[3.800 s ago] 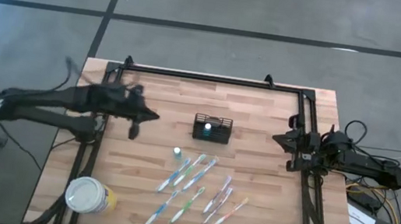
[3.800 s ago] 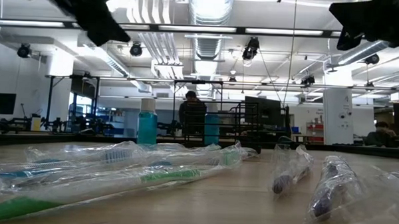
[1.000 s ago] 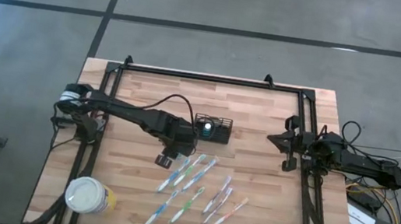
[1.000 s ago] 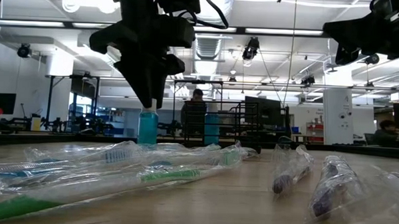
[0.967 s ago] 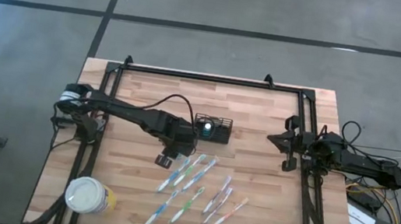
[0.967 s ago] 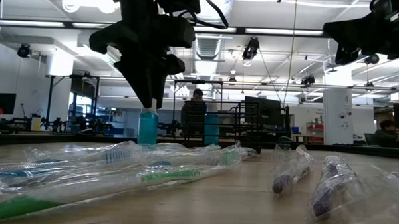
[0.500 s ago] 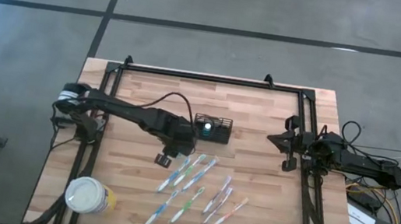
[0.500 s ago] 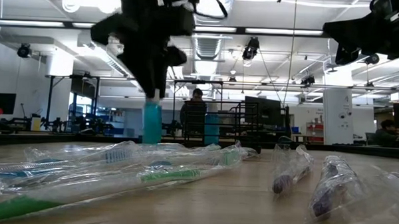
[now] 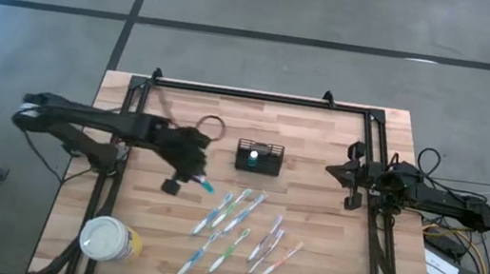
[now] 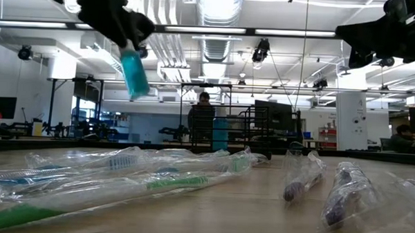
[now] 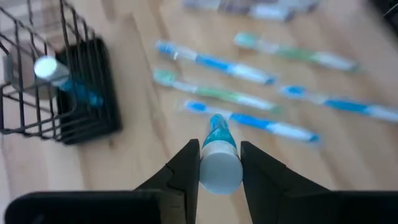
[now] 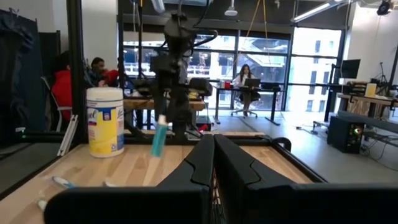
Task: Pick & Place toothbrushing station
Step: Put the blue mouthwash bottle into the wire organizer
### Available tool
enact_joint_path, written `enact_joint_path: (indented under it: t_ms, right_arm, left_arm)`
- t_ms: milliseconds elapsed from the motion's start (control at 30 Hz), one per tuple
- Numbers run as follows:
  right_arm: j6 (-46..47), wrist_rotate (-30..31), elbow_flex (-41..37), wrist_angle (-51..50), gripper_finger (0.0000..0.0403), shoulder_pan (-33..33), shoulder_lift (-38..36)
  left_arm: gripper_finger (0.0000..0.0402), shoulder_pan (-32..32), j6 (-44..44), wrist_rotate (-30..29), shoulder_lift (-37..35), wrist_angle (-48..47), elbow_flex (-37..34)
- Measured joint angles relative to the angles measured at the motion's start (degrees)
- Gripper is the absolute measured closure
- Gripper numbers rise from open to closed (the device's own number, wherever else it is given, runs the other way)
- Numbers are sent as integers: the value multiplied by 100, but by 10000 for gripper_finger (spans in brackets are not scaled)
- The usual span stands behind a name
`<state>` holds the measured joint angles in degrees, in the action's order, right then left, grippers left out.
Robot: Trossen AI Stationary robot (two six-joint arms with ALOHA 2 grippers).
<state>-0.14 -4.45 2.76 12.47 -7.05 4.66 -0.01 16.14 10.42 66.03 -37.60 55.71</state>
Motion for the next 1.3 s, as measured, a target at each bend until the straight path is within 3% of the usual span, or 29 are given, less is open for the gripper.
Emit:
enact_joint_path:
  t_ms: [367, 500, 633, 900, 1067, 1300]
  right_arm:
    - [-4, -2, 0, 2, 394, 2, -2]
    - [1, 0, 0, -11, 394, 2, -2]
    - [0, 0, -7, -26, 394, 0, 3]
    - [-29, 0, -11, -28, 394, 2, 5]
    - [-47, 0, -11, -26, 394, 2, 5]
    - [-48, 0, -20, -26, 394, 2, 3]
  left_arm:
    - [307, 244, -1240, 40, -3016, 1496, -2489]
    - [307, 258, -1531, -1, -3595, 1805, -3008]
    - [307, 269, -1675, -106, -3691, 2032, -3042]
    - [307, 281, -1899, -867, -2737, 1993, -1794]
    - [307, 320, -2001, -1099, -1480, 1481, -391]
    - [307, 413, -1040, -1199, 526, 62, 1682]
